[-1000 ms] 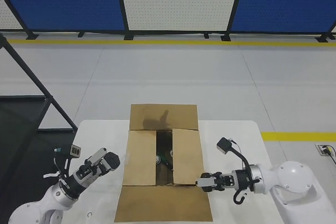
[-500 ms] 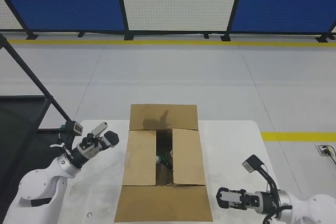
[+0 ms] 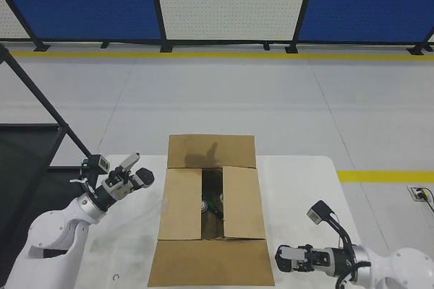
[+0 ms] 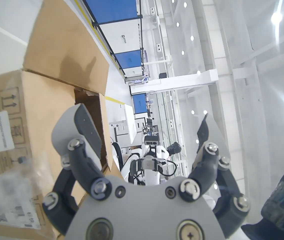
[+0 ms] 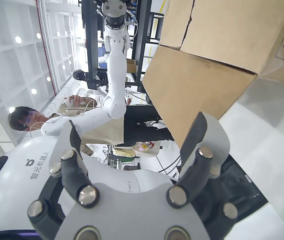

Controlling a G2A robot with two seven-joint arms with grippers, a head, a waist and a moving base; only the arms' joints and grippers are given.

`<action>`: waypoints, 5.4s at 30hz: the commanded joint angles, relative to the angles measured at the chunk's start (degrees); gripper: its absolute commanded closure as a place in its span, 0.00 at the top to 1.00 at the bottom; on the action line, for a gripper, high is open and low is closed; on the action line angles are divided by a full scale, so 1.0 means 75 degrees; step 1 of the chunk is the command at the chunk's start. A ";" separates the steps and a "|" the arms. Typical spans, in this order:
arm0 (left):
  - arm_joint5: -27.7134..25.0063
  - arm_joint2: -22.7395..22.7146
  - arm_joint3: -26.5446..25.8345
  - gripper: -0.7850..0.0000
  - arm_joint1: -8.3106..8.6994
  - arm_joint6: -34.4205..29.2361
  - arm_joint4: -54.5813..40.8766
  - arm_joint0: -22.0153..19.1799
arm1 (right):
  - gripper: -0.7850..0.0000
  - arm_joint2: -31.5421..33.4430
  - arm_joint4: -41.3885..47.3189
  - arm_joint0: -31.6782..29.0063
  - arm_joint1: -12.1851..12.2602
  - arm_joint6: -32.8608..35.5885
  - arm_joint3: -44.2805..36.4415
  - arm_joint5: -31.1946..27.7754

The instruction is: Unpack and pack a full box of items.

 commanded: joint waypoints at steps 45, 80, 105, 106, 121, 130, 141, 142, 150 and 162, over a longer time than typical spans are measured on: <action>-0.3912 0.3198 0.6794 1.00 -0.1004 0.0494 0.2793 -0.4554 | 1.00 -0.0492 0.1324 -0.0978 0.0186 -0.0206 -0.0028 0.1195; -0.6342 0.3435 0.7786 1.00 -0.1375 -0.0448 0.2056 -0.4971 | 1.00 -0.0659 0.1740 -0.0697 0.0400 -0.1088 0.0302 0.2637; -0.6344 0.4175 0.5462 1.00 -0.0504 -0.0446 0.1528 -0.3967 | 1.00 -0.1277 0.3829 0.0102 0.0295 -0.1106 0.0812 0.1830; -0.6311 0.4236 0.5367 1.00 -0.0455 -0.0480 0.1474 -0.3929 | 1.00 -0.1300 0.3937 0.0157 0.0281 -0.1165 0.0822 0.1737; -0.6114 0.4786 0.4605 1.00 0.0041 -0.0676 0.0699 -0.3680 | 1.00 -0.2211 0.3977 0.1591 0.0010 -0.2391 0.1767 0.0633; -0.5898 0.5035 0.4396 1.00 0.0276 -0.0893 0.0275 -0.3649 | 1.00 -0.2888 0.3578 0.2479 -0.0194 -0.2386 0.2847 -0.0333; -0.5629 0.5228 0.4268 1.00 0.0566 -0.1162 -0.0347 -0.3699 | 1.00 -0.3309 0.2667 0.3093 -0.0373 -0.3352 0.3572 -0.0910; -0.5606 0.5241 0.4277 1.00 0.0593 -0.1185 -0.0387 -0.3700 | 1.00 -0.3319 0.2640 0.3151 -0.0387 -0.3395 0.3669 -0.0960; -0.5526 0.5352 0.4314 1.00 0.0770 -0.1265 -0.0596 -0.3691 | 1.00 -0.3334 0.2560 0.3287 -0.0461 -0.3301 0.3993 -0.1522; -0.5497 0.5612 0.4178 1.00 0.0921 -0.1294 -0.0724 -0.3696 | 1.00 -0.3128 0.1819 0.3071 -0.0456 -0.4059 0.3656 -0.1478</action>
